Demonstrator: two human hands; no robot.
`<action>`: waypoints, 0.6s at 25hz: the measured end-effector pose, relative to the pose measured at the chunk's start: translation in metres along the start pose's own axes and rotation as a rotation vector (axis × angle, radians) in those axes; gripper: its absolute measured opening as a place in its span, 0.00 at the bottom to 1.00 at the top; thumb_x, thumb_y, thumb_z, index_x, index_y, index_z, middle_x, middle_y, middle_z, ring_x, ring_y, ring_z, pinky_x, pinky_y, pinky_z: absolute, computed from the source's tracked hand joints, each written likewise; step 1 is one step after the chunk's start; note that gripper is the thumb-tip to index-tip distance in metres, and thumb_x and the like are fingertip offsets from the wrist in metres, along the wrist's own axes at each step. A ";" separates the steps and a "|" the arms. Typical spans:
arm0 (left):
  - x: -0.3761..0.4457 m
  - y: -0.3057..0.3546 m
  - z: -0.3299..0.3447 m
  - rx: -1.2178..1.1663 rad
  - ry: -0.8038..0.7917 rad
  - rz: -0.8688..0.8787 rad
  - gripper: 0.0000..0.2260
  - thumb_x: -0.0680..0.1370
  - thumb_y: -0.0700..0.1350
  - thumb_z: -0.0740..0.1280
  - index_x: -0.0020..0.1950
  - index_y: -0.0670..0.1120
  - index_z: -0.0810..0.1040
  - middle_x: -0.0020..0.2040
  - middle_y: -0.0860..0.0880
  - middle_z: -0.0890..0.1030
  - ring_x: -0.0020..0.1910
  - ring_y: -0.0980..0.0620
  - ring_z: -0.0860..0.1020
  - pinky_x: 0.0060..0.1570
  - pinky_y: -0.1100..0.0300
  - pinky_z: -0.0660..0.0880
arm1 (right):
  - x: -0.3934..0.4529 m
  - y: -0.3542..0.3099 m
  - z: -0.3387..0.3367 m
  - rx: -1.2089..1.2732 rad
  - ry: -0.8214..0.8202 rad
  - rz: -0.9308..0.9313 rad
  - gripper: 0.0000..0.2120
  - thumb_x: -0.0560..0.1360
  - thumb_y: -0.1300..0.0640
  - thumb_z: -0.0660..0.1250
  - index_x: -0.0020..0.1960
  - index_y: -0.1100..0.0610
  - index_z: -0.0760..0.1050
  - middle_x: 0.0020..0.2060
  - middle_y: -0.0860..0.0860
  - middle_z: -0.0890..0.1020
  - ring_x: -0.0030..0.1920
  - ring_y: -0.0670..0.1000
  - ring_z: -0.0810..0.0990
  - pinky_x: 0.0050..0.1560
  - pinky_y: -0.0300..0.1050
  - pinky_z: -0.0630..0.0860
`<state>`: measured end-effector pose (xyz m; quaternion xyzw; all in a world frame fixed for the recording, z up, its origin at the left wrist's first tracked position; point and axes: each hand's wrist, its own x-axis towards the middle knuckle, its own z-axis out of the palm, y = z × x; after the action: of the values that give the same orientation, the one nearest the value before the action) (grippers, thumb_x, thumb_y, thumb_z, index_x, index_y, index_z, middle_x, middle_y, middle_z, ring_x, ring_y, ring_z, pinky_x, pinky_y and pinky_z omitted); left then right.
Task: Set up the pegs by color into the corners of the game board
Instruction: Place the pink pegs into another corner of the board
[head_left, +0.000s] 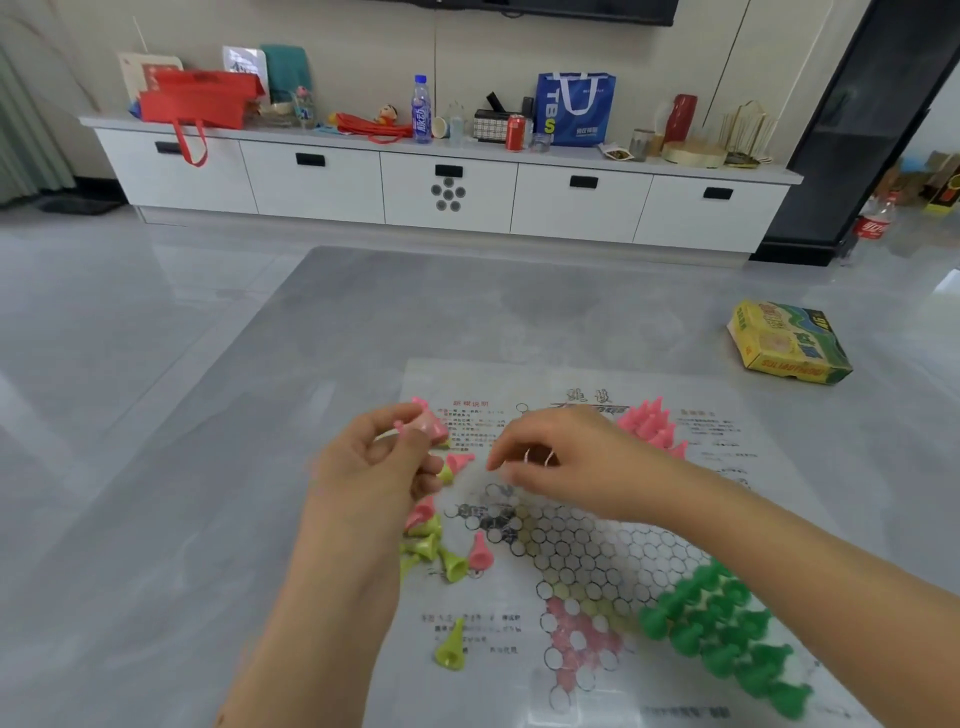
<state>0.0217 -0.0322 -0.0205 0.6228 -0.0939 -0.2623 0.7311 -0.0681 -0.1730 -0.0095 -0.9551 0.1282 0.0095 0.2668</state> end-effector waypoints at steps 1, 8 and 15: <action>0.002 0.001 -0.005 -0.053 0.015 -0.008 0.05 0.76 0.39 0.64 0.43 0.46 0.78 0.31 0.50 0.79 0.23 0.59 0.72 0.29 0.66 0.72 | 0.003 -0.006 0.007 -0.068 -0.048 -0.057 0.09 0.75 0.52 0.63 0.54 0.49 0.76 0.44 0.42 0.76 0.42 0.39 0.74 0.45 0.34 0.72; 0.004 0.009 -0.021 -0.312 0.051 -0.100 0.07 0.77 0.37 0.60 0.42 0.41 0.76 0.34 0.46 0.76 0.24 0.58 0.75 0.25 0.69 0.75 | 0.029 -0.030 0.038 -0.375 -0.030 -0.225 0.13 0.76 0.59 0.59 0.59 0.51 0.71 0.50 0.49 0.71 0.47 0.48 0.69 0.36 0.40 0.63; 0.002 0.013 -0.021 -0.261 0.041 -0.124 0.08 0.77 0.37 0.60 0.39 0.41 0.74 0.34 0.46 0.76 0.23 0.56 0.73 0.24 0.68 0.74 | 0.032 -0.027 0.034 -0.270 -0.003 -0.170 0.05 0.75 0.56 0.62 0.50 0.53 0.73 0.45 0.45 0.74 0.46 0.45 0.73 0.41 0.35 0.68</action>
<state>0.0367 -0.0139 -0.0126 0.5325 -0.0055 -0.3040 0.7899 -0.0285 -0.1409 -0.0276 -0.9897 0.0439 0.0056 0.1360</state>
